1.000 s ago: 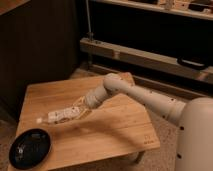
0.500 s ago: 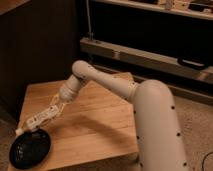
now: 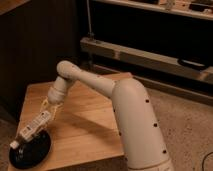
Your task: Place the bottle in the ceramic bowl
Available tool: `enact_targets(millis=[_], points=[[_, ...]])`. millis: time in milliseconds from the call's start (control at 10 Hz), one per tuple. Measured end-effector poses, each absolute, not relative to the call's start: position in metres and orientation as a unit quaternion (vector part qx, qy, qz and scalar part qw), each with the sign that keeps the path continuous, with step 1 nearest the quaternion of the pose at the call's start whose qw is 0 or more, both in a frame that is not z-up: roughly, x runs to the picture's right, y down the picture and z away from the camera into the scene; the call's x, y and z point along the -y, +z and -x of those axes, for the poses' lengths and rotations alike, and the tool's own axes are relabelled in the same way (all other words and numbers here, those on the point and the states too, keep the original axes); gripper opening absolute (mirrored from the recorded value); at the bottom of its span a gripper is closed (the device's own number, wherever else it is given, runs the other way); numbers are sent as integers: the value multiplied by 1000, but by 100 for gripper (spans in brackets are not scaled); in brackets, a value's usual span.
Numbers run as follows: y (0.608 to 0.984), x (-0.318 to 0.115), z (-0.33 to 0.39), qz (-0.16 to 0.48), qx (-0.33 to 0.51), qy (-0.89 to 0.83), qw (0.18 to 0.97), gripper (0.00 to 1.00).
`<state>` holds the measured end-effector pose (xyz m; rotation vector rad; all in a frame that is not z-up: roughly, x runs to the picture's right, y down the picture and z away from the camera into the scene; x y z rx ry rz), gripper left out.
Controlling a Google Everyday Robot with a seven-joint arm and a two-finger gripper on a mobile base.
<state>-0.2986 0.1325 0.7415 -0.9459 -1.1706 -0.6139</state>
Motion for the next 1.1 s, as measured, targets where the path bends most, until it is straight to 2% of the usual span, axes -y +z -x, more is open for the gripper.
enact_targets(millis=[300,600,1000,1100], points=[[740,-147,294,424,492,-304,697,0],[740,-156,298,429,406,-341,731,2],[746,-156,285,451,394,-289,747,36],[747,-156,282,449,402,-279,747,51]])
